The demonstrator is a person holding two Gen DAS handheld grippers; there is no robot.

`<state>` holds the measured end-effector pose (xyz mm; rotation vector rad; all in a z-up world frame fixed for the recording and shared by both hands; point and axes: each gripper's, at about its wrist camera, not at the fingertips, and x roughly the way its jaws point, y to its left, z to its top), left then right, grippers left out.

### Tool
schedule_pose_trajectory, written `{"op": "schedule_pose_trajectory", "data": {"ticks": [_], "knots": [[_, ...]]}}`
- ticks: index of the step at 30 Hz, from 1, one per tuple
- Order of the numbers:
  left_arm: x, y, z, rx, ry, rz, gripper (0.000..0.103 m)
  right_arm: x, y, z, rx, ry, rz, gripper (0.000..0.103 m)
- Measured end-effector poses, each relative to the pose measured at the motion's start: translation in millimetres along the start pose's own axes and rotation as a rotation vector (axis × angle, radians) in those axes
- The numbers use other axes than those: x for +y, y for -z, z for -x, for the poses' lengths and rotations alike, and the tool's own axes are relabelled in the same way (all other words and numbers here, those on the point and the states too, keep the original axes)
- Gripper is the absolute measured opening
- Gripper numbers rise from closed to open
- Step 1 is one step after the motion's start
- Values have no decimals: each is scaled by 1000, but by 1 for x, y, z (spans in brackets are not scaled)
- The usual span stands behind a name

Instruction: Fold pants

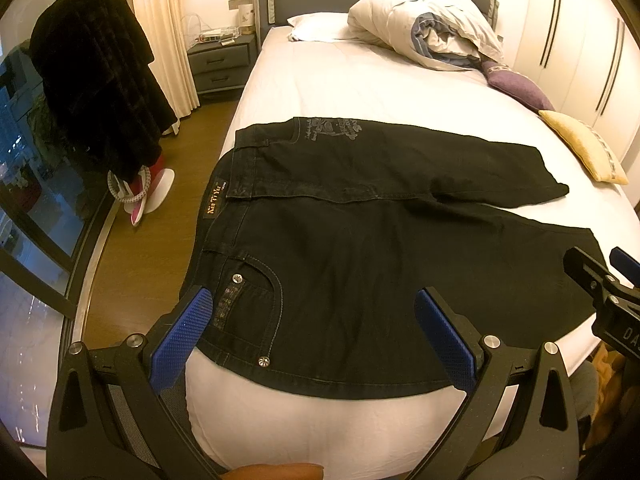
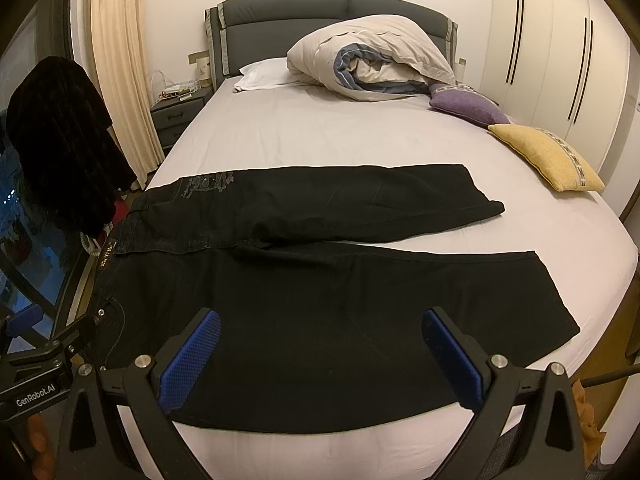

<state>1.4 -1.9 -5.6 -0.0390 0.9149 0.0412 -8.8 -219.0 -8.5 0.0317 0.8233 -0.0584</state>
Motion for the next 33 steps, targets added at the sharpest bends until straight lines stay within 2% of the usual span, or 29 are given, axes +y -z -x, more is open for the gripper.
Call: {"op": "schedule_pose_trajectory", "data": {"ticks": [33], "knots": [[3, 2, -4, 5, -2, 0, 103, 4, 8, -8, 32, 16, 6, 103]]}}
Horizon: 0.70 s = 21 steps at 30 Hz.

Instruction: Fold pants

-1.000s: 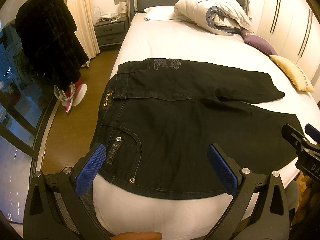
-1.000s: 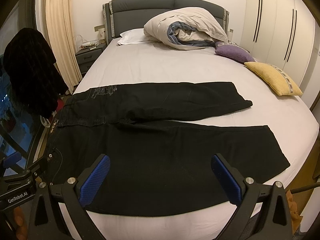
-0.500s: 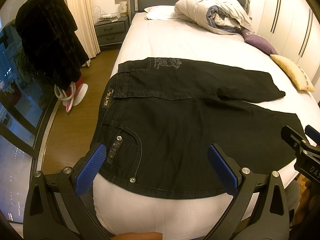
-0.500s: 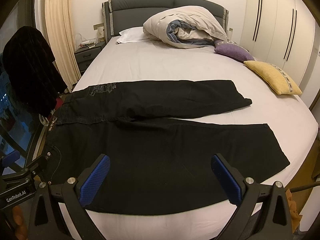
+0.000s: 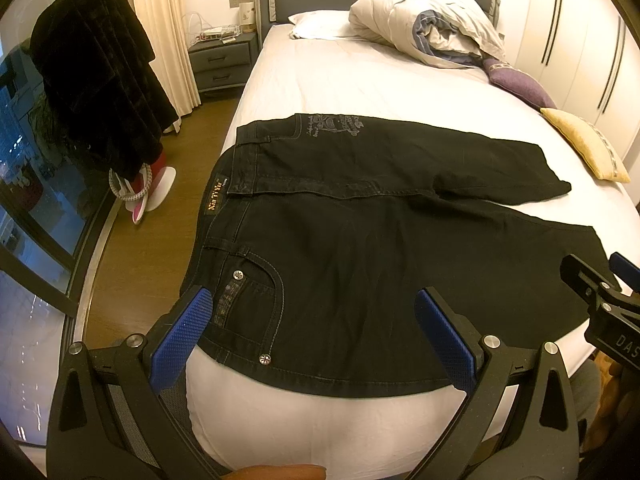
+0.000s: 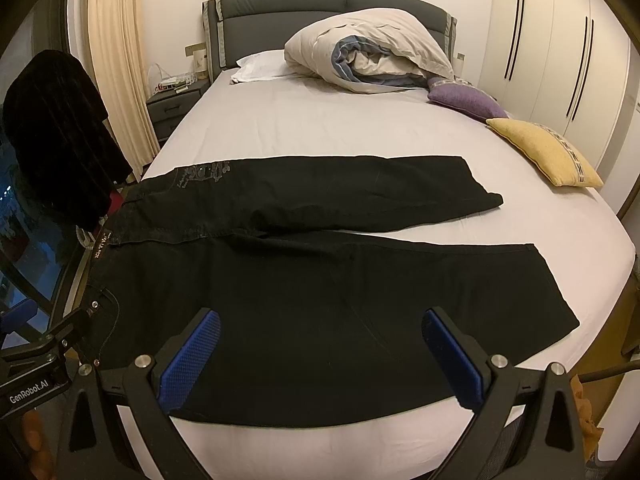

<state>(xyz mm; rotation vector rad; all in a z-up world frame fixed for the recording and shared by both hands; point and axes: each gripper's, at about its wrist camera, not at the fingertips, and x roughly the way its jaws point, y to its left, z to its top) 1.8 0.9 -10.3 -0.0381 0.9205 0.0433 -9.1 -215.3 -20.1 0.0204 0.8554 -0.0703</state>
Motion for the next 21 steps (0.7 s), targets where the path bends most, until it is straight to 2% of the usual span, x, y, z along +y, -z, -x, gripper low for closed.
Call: {"op": "schedule_pose_trajectory", "data": {"ticks": [21], "knots": [[0, 0, 0, 3, 0, -1, 103, 1, 2, -2, 10, 2, 5, 103]]}}
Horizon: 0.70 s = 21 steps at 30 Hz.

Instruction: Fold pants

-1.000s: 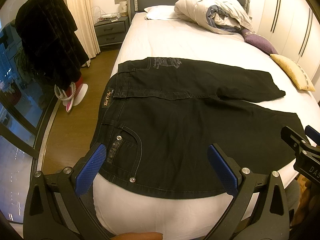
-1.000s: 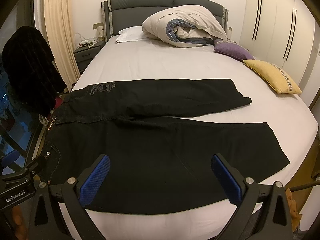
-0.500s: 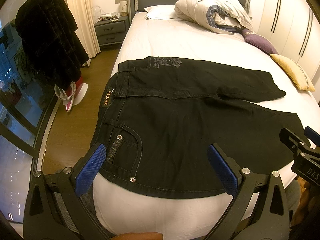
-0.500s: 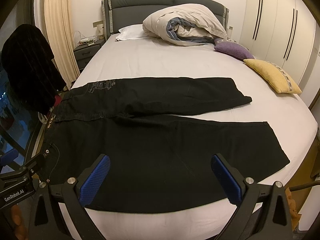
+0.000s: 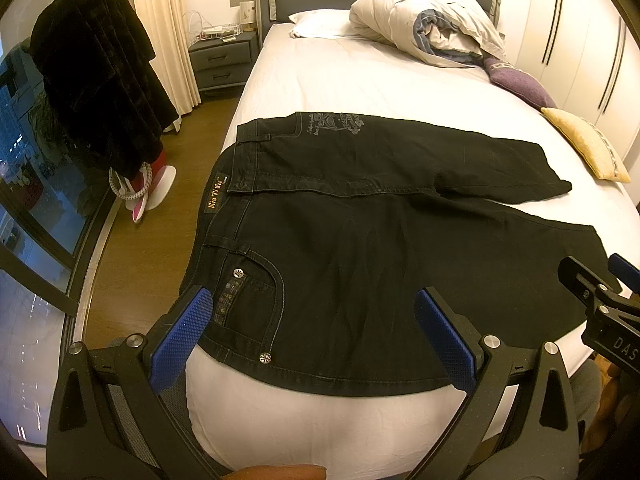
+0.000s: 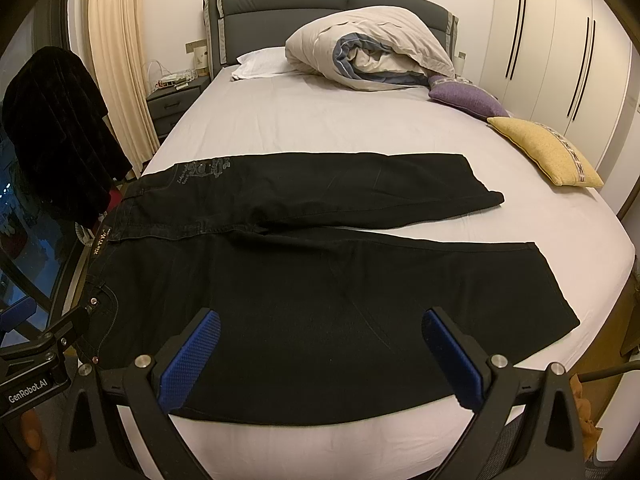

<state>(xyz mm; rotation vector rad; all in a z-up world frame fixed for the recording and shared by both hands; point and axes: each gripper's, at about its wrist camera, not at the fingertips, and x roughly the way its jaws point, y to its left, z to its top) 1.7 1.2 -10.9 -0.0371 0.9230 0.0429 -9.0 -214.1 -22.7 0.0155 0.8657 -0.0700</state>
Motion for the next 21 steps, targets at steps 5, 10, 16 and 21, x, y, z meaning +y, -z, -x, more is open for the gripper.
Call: {"op": "schedule_pose_trajectory", "data": {"ticks": [5, 10, 16, 21], "knots": [[0, 1, -1, 1, 0, 0, 103, 0, 1, 0, 0, 0, 0, 103], [0, 0, 0, 1, 0, 0, 103, 0, 0, 0, 1, -1, 0, 103], [0, 0, 0, 1, 0, 0, 103, 1, -1, 0, 2, 0, 0, 103], [2, 4, -1, 5, 1, 0, 103, 2, 0, 0, 4, 0, 1, 103]]}}
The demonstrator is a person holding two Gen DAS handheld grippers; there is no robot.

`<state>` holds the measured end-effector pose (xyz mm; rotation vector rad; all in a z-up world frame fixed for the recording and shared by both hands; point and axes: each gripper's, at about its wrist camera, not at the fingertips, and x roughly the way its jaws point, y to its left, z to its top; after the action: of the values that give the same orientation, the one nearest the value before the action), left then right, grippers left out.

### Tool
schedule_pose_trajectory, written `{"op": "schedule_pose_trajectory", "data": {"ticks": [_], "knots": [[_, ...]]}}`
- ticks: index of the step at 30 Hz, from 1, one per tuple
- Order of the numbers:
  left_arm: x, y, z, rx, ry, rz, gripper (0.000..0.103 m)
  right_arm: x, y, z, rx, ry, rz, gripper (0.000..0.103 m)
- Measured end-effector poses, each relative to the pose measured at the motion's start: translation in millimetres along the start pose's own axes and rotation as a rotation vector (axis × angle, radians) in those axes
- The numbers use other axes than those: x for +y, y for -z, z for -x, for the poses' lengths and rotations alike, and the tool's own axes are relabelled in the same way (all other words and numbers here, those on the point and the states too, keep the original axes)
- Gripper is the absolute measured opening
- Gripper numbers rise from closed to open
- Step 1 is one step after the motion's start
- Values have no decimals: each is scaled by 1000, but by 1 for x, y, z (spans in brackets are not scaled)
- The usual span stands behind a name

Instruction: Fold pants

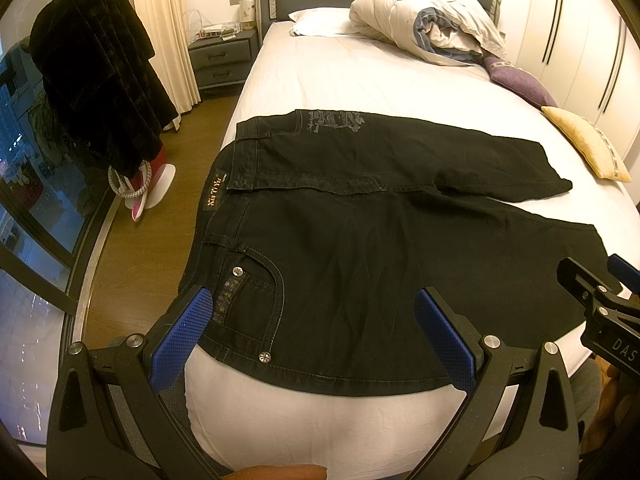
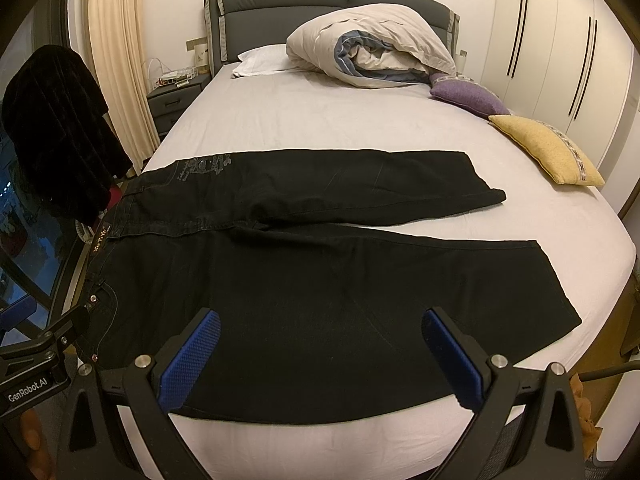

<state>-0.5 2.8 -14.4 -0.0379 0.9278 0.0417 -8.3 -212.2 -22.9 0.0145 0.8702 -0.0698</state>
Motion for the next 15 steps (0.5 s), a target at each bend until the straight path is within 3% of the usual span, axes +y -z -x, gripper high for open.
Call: {"op": "schedule_pose_trajectory", "data": {"ticks": [6, 9, 12, 15], "knots": [[1, -3, -10, -19, -5, -39, 103, -4, 0, -9, 10, -36, 25, 103], [8, -17, -16, -63, 18, -67, 103, -12, -14, -21, 8, -121, 69, 103], [21, -43, -37, -45, 77, -61, 103, -19, -37, -34, -8, -212, 132, 103], [27, -69, -61, -48, 69, -98, 103, -24, -64, -49, -36, -292, 221, 103]]}}
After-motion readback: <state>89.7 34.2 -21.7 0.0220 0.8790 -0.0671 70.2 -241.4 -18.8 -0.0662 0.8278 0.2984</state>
